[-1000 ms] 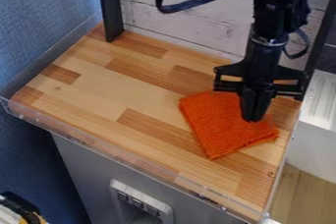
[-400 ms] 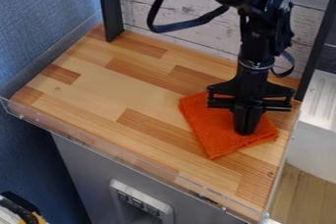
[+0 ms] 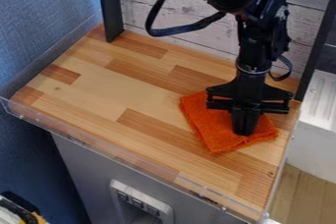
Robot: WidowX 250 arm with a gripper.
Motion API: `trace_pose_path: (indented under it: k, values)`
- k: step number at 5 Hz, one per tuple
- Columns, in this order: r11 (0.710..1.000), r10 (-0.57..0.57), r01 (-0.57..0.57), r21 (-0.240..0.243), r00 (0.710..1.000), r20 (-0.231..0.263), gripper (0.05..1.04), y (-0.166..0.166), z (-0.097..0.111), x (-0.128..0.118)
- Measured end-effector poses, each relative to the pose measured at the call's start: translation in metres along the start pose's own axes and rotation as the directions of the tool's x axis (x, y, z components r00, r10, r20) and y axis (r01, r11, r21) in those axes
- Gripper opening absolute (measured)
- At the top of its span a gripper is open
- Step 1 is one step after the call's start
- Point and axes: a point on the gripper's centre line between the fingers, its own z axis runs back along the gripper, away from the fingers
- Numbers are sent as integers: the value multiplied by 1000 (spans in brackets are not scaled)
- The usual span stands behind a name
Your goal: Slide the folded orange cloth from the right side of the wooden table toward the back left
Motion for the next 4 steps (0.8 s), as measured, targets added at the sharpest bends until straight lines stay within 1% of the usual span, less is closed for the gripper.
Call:
trace_pose_path:
  k: [1, 2, 4]
  values:
    - [998, -67, 67, 8, 998, 3, 59, 18, -1, 10]
    - [992, -123, 123, 28, 992, 2, 59, 47, 0, 26]
    - [968, -244, 245, 54, 970, -25, 59, 88, 0, 50]
